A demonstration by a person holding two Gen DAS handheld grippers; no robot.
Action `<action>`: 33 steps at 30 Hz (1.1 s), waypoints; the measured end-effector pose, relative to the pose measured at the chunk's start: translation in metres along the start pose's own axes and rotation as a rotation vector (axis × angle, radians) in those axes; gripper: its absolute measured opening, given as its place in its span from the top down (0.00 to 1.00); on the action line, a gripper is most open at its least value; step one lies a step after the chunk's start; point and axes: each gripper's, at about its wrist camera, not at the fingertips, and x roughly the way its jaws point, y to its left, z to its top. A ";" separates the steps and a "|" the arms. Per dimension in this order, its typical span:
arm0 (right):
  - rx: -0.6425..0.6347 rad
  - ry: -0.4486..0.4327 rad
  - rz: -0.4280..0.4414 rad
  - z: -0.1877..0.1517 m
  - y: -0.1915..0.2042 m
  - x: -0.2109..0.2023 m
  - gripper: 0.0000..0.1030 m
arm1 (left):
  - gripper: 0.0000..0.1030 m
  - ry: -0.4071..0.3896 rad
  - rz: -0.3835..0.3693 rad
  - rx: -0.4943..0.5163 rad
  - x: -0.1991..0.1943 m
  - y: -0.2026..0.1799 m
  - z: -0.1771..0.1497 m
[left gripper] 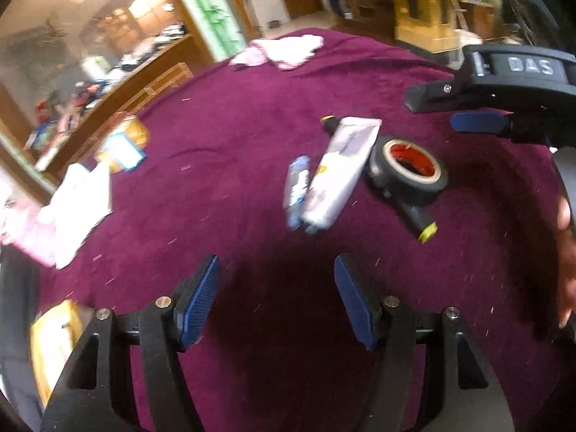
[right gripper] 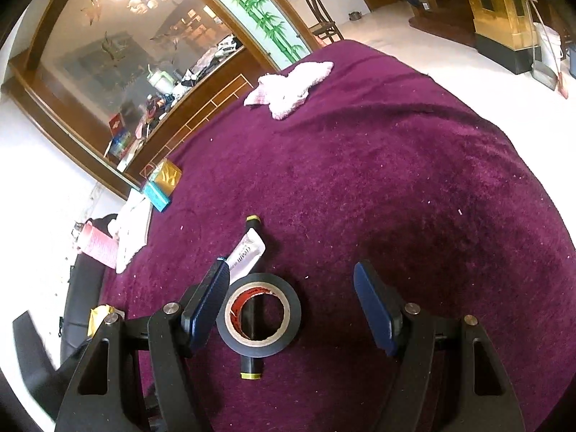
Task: Organize objects
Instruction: 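Grasp the silver daisy tube with left tool while right tool grasps the tape roll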
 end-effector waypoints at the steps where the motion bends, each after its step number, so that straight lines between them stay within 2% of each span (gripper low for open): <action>1: -0.001 -0.006 -0.001 0.001 -0.001 -0.001 0.36 | 0.38 -0.002 -0.027 0.004 0.004 0.000 0.003; 5: -0.007 -0.017 -0.004 0.002 0.000 -0.004 0.33 | 0.38 -0.003 -0.140 0.021 0.020 0.001 0.015; 12: -0.001 -0.012 0.000 0.003 -0.001 -0.004 0.33 | 0.38 0.008 -0.204 0.073 0.035 -0.002 0.039; 16: 0.005 -0.011 -0.004 0.003 -0.002 -0.003 0.33 | 0.54 0.023 -0.232 0.129 0.038 -0.013 0.049; 20: 0.006 -0.005 -0.008 0.003 -0.003 -0.001 0.33 | 0.73 0.024 -0.205 0.166 0.036 -0.015 0.049; 25: 0.010 0.011 -0.009 0.002 -0.005 0.002 0.33 | 0.73 0.050 -0.265 0.120 0.028 0.002 0.038; 33: -0.014 0.013 0.002 -0.001 -0.001 0.004 0.33 | 0.74 0.016 -0.260 -0.011 -0.005 0.039 -0.005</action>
